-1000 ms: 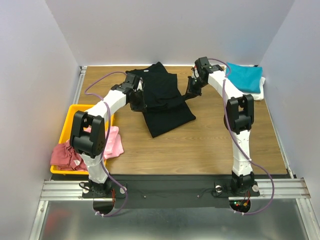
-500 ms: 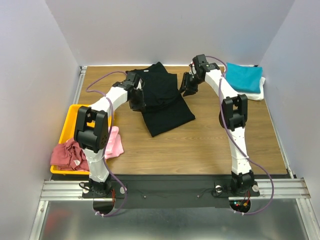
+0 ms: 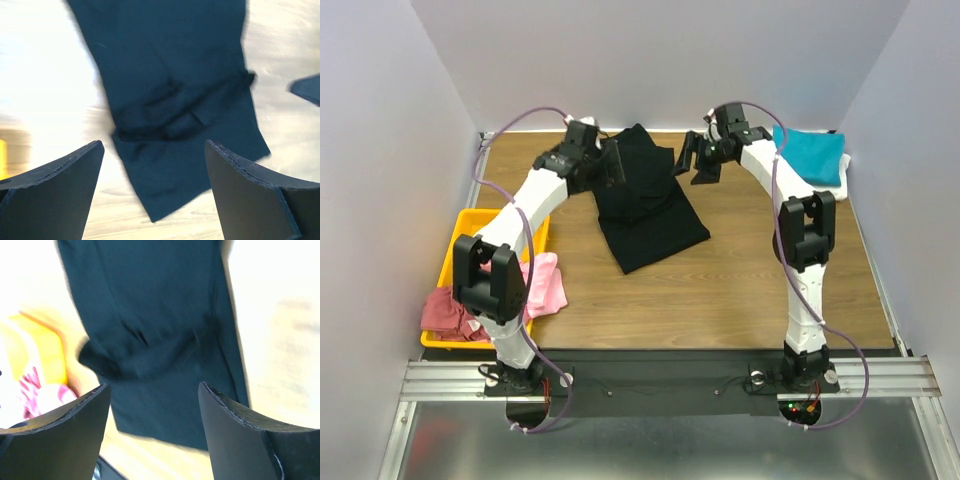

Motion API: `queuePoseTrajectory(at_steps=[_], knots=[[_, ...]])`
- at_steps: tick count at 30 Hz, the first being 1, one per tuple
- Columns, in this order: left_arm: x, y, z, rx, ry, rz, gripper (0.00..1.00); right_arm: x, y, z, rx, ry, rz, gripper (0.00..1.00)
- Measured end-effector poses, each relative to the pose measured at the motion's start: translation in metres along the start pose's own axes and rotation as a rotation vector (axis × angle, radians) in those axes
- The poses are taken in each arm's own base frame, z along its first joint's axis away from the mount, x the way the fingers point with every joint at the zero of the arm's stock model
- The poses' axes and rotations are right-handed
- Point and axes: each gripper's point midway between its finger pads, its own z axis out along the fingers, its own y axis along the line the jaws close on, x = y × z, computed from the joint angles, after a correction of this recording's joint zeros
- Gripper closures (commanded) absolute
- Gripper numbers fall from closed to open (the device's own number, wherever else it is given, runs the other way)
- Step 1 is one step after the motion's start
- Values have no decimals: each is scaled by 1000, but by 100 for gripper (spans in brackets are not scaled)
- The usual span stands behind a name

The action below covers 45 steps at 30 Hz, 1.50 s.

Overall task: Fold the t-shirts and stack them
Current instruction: Fold the tshirt

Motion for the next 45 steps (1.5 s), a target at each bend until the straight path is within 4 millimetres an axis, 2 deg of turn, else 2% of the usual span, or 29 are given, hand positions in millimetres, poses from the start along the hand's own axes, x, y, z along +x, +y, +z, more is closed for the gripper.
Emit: queuePoseTrajectory(at_steps=[2, 3, 4, 5, 7, 11, 13, 16, 21, 24, 27, 29, 34, 41, 45], knots=[[35, -13, -3, 38, 48, 31, 6, 25, -13, -5, 34, 45, 1, 24], [46, -16, -3, 46, 65, 39, 6, 32, -18, -6, 48, 59, 1, 24], [76, -24, 0, 61, 120, 62, 6, 41, -25, -8, 68, 75, -3, 24], [90, -27, 1, 64, 148, 76, 6, 52, -33, -8, 91, 95, 0, 24], [135, -30, 4, 66, 235, 101, 6, 67, -47, -10, 131, 119, -4, 24], [190, -31, 2, 63, 340, 127, 6, 89, -67, -13, 192, 154, -7, 25], [207, -28, 0, 61, 366, 124, 6, 101, -78, -14, 226, 172, -6, 27], [218, -24, -3, 65, 381, 122, 6, 115, -92, -13, 263, 195, -6, 32], [218, -33, -3, 92, 363, 130, 6, 134, -107, -12, 298, 236, 2, 44], [214, -44, -2, 111, 351, 139, 5, 136, -109, -11, 300, 239, -1, 61], [211, -52, 5, 119, 348, 149, 5, 134, -109, -10, 296, 229, -6, 70], [209, -58, 13, 125, 344, 155, 6, 134, -109, -9, 293, 225, -9, 80], [219, -56, 28, 104, 371, 178, 5, 144, -114, -11, 299, 236, -3, 98], [231, -50, 35, 84, 396, 221, 5, 163, -117, -22, 306, 249, 7, 100], [238, -52, 33, 97, 403, 259, 5, 185, -118, -39, 314, 267, 23, 99]])
